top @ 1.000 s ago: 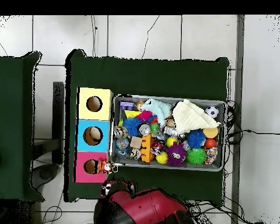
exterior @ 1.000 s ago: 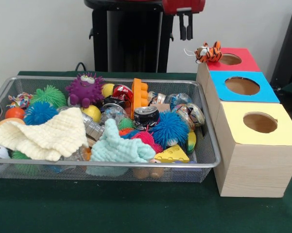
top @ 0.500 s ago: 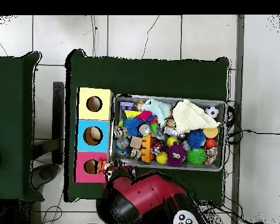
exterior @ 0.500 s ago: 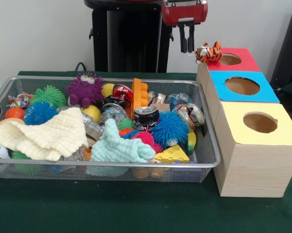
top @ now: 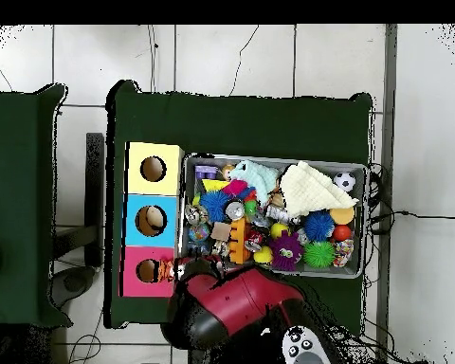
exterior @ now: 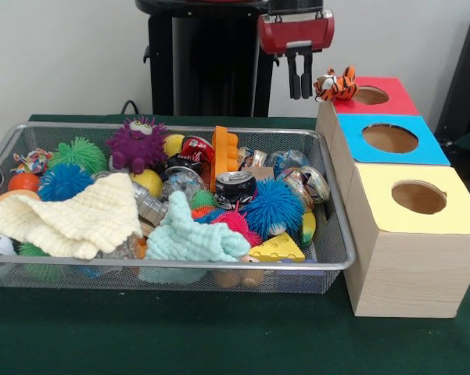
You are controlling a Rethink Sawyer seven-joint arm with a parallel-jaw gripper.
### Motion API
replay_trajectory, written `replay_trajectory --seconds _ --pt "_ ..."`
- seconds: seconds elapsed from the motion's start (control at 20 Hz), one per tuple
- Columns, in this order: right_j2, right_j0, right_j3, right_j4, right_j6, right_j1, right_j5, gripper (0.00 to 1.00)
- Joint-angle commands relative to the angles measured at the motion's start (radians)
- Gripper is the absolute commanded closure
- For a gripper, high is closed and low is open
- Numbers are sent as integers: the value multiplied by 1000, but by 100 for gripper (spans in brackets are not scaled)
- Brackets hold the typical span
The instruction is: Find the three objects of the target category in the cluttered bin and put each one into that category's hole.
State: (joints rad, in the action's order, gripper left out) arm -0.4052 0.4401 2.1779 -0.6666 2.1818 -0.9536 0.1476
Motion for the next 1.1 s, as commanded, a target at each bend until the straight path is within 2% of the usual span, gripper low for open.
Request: replay_trajectory --seconds 0.05,0.25,0.4,0.8,0.95,1.1 --pt "39 -22 -100 -65 -39 24 114 100" --pt "27 -25 -48 3 -29 -22 177 100" --pt "24 -36 12 64 -13 -88 233 100" --pt "39 -87 111 140 61 -160 243 100" --pt "45 -93 120 149 70 -153 228 100" --pt "74 -125 113 137 106 -116 177 100"
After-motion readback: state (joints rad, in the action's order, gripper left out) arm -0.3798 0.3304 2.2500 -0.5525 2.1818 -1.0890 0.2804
